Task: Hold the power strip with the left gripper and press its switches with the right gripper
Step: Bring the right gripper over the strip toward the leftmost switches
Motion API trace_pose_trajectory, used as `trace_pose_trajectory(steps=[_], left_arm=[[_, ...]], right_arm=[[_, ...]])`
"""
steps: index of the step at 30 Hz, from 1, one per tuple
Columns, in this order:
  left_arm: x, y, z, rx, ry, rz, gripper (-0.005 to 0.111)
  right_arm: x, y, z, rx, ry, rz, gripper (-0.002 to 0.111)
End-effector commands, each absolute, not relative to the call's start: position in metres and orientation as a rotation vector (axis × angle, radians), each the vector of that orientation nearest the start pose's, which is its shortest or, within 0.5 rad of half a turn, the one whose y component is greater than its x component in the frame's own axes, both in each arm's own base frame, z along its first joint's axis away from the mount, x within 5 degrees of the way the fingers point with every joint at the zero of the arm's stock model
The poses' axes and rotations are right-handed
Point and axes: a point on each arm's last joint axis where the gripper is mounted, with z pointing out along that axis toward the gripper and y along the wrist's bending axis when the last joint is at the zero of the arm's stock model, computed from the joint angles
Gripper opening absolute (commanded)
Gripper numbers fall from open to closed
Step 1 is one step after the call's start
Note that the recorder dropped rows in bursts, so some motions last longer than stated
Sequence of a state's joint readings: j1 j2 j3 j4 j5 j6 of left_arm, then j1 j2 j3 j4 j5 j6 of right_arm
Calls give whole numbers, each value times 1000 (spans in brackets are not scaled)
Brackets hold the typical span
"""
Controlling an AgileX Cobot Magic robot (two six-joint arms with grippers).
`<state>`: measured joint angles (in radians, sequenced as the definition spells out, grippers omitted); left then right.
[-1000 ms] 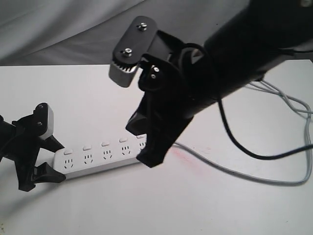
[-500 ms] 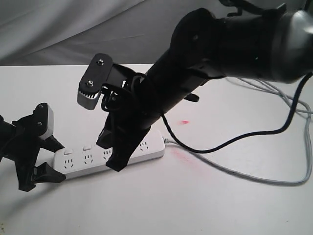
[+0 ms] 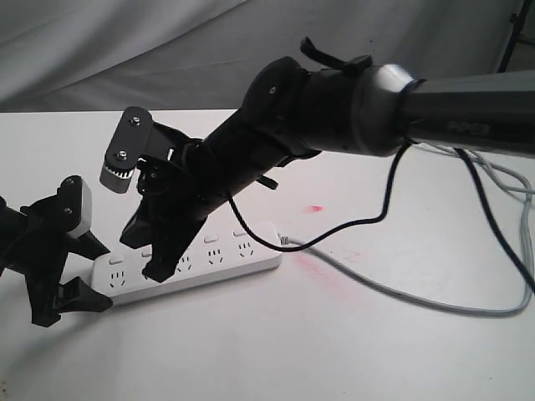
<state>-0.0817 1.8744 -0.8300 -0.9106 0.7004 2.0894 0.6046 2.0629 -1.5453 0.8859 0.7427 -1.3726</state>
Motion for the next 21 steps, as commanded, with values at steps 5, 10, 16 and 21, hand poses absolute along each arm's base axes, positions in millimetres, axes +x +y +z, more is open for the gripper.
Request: trace_pose_trajectory(steps=[5,10,16,21], left_arm=[[289,-70,111,1773,2017,-498,67],[289,-70,111,1773,2017,-498,67],[289,-70,111,1773,2017,-498,67],[289,-70,111,1773,2017,-498,67]], right_arm=[[381,308,181,-1570,1841,695,0],[394,317,162,-1545,1841,708,0],[394,319,153,-1540,1857,717,0],[395,321,154,-1531,1838,701,0]])
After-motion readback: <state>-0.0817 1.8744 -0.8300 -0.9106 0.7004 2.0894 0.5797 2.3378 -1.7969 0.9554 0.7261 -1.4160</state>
